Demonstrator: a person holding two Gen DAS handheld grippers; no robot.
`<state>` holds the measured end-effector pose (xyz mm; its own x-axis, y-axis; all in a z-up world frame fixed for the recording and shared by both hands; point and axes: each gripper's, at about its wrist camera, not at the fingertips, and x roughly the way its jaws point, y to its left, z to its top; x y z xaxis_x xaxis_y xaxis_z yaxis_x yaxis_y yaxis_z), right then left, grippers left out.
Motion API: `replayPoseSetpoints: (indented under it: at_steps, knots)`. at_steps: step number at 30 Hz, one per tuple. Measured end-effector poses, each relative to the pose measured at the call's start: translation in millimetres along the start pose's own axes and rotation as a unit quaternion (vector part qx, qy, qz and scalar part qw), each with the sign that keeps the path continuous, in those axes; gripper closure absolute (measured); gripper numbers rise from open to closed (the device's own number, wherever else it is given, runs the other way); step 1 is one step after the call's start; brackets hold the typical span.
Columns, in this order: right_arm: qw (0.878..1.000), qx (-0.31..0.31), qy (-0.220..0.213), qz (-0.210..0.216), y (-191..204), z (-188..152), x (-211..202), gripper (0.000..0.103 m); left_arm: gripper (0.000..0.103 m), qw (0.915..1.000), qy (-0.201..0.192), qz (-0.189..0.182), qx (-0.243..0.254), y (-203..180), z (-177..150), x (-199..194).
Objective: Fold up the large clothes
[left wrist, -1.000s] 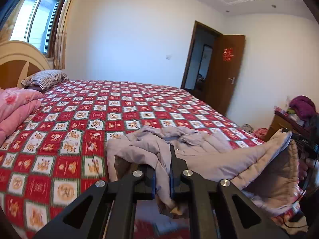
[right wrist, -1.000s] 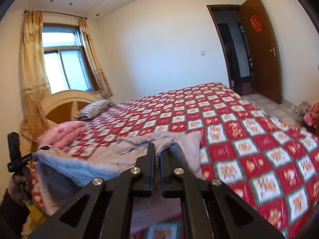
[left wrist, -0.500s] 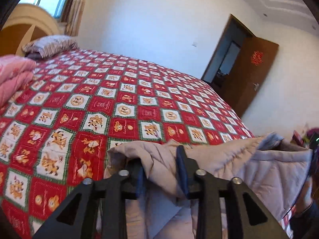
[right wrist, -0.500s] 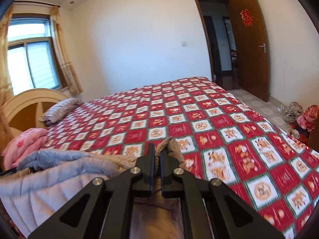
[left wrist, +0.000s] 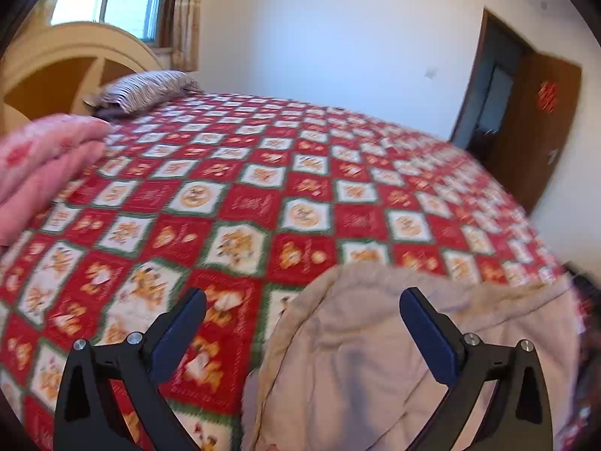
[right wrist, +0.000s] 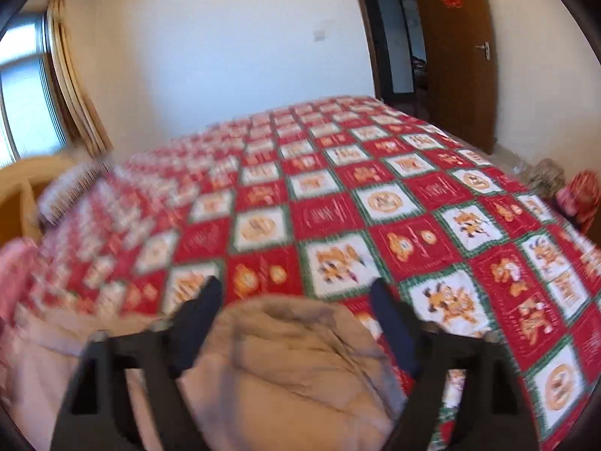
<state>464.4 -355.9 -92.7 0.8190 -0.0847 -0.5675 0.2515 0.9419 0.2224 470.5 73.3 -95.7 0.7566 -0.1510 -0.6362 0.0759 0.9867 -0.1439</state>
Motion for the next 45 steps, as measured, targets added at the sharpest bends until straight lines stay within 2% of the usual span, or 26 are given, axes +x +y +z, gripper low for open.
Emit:
replayPoseSetpoints:
  at_steps: [2,4,6,8,10,12,13,16,17,19,20,23,27,31,35,45]
  knots:
    - [1.000,-0.008,0.000,-0.005,5.7,2.4,-16.3,0.017,0.001,0.9998,-0.008,0.018,0.003,-3.3,-9.8,-5.9]
    - [1.000,-0.010,0.009,0.026,15.8,-4.3,-42.5,0.017,0.001,0.9980,-0.017,0.061,-0.004,-4.2,-22.4,-17.7]
    - [0.998,-0.029,0.023,0.054,32.5,-18.8,-61.2,0.017,0.001,0.9965,-0.028,0.077,-0.017,-3.1,-36.3,-32.0]
    - [0.994,-0.068,0.029,0.076,51.1,-43.4,-86.5,0.017,0.001,0.9968,-0.032,0.071,-0.021,-5.7,-48.8,-40.7]
    - [0.989,-0.101,0.043,0.098,71.4,-74.3,-102.4,0.017,0.001,0.9980,-0.019,0.060,-0.009,-17.9,-64.6,-43.4]
    - [0.984,-0.139,0.071,0.089,90.7,-98.8,-92.7,0.017,0.001,0.9984,-0.005,0.056,0.012,-33.4,-73.3,-38.8]
    - [0.981,-0.156,0.081,0.082,99.4,-109.9,-83.9,0.021,0.001,0.9980,-0.003,0.059,0.021,-39.9,-75.3,-35.7]
    - [0.980,-0.184,0.071,0.036,108.1,-115.4,-55.2,0.043,0.001,0.9941,-0.005,0.100,0.041,-48.5,-75.0,-22.6]
    - [0.981,-0.181,0.068,0.026,109.6,-111.0,-43.6,0.046,0.001,0.9918,-0.005,0.120,0.044,-46.3,-72.3,-12.6]
    - [0.984,-0.166,0.067,0.016,110.6,-101.8,-26.5,0.046,0.001,0.9880,0.000,0.152,0.027,-35.4,-67.6,3.8]
    - [0.984,-0.163,0.064,0.009,113.0,-95.8,-16.7,0.046,0.001,0.9883,0.007,0.152,0.014,-29.6,-66.0,9.9]
    - [0.985,-0.164,0.052,-0.003,119.8,-84.7,2.3,0.046,0.001,0.9887,0.036,0.137,-0.048,-4.9,-60.0,33.4]
    - [0.986,-0.156,0.059,-0.017,120.7,-84.3,26.2,0.046,0.001,0.9882,0.044,0.131,-0.067,-0.6,-61.3,51.8]
    - [0.986,-0.158,0.054,-0.015,120.5,-84.3,40.6,0.044,0.001,0.9874,0.063,0.104,-0.101,8.1,-69.2,67.3]
    - [0.987,-0.149,0.060,-0.003,115.5,-86.4,48.8,0.042,0.001,0.9868,0.067,0.093,-0.114,9.4,-73.7,70.7]
    - [0.985,-0.156,0.076,-0.001,118.5,-89.6,63.5,0.039,0.001,0.9852,0.070,0.119,-0.101,2.2,-77.0,72.8]
